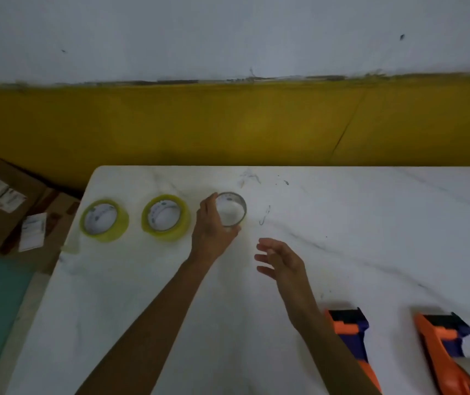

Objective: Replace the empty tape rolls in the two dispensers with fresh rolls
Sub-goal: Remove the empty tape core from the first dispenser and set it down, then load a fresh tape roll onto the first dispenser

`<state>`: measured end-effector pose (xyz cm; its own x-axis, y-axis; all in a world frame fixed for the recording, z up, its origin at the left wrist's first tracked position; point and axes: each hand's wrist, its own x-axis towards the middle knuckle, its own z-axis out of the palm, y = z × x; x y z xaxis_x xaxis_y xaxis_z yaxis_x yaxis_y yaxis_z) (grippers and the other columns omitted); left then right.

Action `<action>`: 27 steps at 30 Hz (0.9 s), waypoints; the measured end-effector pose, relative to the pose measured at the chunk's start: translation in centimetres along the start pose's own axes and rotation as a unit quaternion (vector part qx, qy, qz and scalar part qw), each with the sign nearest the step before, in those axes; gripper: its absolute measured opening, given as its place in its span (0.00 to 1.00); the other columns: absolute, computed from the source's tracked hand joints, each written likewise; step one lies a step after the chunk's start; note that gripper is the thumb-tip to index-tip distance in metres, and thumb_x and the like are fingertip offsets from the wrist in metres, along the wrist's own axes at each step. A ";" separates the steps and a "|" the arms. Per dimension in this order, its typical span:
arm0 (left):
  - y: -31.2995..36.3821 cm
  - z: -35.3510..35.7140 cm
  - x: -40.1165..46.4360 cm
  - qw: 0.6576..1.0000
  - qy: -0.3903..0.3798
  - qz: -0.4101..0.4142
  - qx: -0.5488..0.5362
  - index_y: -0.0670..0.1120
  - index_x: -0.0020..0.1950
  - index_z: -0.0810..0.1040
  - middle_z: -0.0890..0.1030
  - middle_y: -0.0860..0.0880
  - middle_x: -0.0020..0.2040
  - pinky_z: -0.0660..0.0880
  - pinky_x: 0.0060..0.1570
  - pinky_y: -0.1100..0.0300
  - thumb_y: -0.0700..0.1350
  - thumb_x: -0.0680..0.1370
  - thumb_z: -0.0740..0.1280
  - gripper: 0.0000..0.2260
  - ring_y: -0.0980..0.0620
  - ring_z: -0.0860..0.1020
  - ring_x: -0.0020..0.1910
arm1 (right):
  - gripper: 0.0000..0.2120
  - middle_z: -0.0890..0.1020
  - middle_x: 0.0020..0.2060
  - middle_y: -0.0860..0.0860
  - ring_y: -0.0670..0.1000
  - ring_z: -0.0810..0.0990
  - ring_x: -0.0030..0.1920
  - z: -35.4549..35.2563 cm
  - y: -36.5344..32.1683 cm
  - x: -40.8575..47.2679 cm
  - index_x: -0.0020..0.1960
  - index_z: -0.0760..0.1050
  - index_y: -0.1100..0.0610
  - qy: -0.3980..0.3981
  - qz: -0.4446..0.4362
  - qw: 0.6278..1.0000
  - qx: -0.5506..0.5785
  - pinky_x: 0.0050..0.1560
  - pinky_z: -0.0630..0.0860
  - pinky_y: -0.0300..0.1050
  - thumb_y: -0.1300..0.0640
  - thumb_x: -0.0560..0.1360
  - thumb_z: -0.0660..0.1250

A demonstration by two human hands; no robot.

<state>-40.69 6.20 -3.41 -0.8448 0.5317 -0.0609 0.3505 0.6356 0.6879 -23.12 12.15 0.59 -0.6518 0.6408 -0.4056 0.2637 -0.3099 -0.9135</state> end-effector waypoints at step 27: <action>4.8 -11.3 -12.0 0.862 -0.077 -0.233 -0.443 0.41 0.50 0.82 0.85 0.41 0.48 0.78 0.51 0.46 0.45 0.73 0.67 0.10 0.44 0.83 0.47 | 0.30 0.76 0.64 0.41 0.42 0.75 0.64 -0.3 -0.6 -7.4 0.71 0.65 0.48 -0.184 -0.120 0.970 -0.107 0.62 0.73 0.34 0.53 0.72 0.72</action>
<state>-33.43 -3.50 8.84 -0.7232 0.4454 -0.5278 -0.5159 0.1596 0.8416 -18.22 7.79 4.15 -0.9124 0.3693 -0.1768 0.1885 -0.0044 -0.9821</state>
